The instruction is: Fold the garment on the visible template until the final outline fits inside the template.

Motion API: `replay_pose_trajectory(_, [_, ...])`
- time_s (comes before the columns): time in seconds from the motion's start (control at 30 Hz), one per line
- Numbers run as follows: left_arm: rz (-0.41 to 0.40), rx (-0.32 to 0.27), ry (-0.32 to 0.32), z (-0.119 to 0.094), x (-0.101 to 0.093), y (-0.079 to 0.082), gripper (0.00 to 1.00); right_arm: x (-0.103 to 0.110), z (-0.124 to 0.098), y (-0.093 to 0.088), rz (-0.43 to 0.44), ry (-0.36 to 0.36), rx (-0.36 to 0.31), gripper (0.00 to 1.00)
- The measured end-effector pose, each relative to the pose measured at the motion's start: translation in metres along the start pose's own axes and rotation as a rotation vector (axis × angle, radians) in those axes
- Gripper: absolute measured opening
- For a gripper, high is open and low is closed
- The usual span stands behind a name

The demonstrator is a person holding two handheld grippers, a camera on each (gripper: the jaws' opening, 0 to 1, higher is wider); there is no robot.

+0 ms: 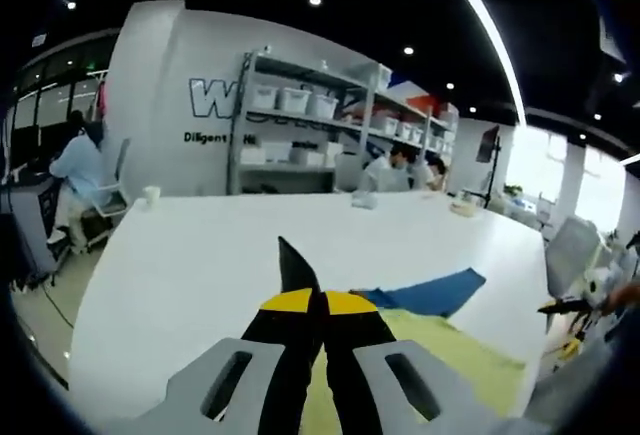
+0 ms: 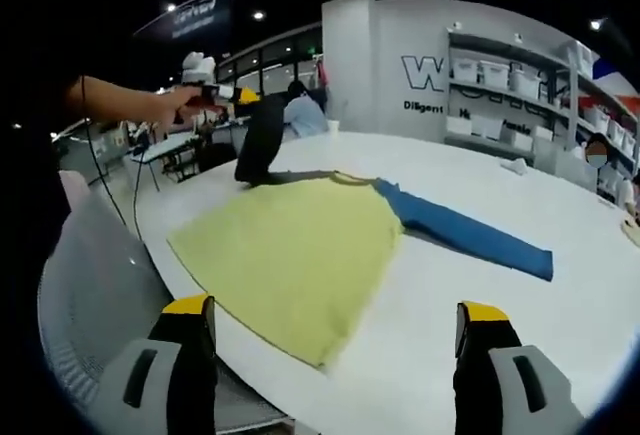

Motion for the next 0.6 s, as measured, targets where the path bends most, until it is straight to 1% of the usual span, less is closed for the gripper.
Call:
replay_pose_trajectory(0.3, [0.008, -0.014, -0.051, 0.022, -0.017, 0.018, 0.01, -0.002, -0.006, -0.007, 0.0, -0.019, 0.014, 0.99])
replay_pose_trajectory(0.43, [0.015, -0.022, -0.077, 0.035, -0.025, 0.028, 0.01, -0.003, -0.01, -0.007, 0.006, -0.031, 0.009, 0.99])
replay_pose_trajectory(0.6, [0.003, -0.032, -0.1, 0.05, -0.036, 0.036, 0.01, -0.004, -0.013, -0.008, 0.011, -0.043, 0.011, 0.99])
Point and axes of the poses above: the point that each gripper's makers call its tool centre point, and the gripper's own axes: z roughly forward along the fingers, x roughly to its left, y roughly out of its top, the point moved 9 cm from there along -z, roughly backward along the fingers, and after that the axes turned 8 degrees about -y, right-handed, at the moved point
